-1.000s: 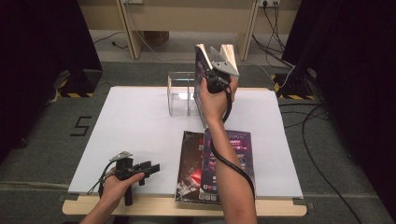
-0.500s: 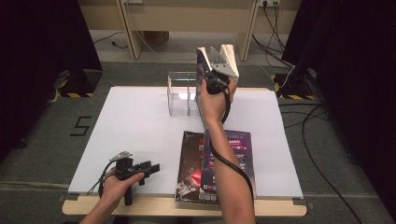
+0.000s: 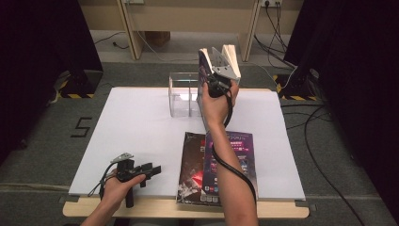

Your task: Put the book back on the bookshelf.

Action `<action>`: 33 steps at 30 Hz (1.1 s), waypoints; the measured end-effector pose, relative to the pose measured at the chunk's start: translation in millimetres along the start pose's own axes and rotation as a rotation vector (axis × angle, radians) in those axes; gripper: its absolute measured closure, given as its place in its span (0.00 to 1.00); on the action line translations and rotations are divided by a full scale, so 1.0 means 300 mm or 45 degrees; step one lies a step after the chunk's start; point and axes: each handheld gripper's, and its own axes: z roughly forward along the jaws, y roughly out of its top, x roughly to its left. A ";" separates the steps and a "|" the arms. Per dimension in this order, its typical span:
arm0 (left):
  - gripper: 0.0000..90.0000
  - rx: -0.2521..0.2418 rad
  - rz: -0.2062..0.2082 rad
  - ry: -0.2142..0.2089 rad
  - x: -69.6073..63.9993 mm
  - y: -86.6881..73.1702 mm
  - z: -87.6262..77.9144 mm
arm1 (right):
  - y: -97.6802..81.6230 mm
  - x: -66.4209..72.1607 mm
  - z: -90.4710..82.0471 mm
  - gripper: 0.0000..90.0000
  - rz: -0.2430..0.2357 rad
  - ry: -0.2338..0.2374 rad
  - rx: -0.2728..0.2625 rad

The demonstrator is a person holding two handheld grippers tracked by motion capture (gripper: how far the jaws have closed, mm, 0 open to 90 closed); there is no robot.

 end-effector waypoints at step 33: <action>0.45 -0.005 0.005 -0.002 -0.004 0.002 0.000 | 0.075 -0.045 0.011 0.85 0.064 0.019 0.167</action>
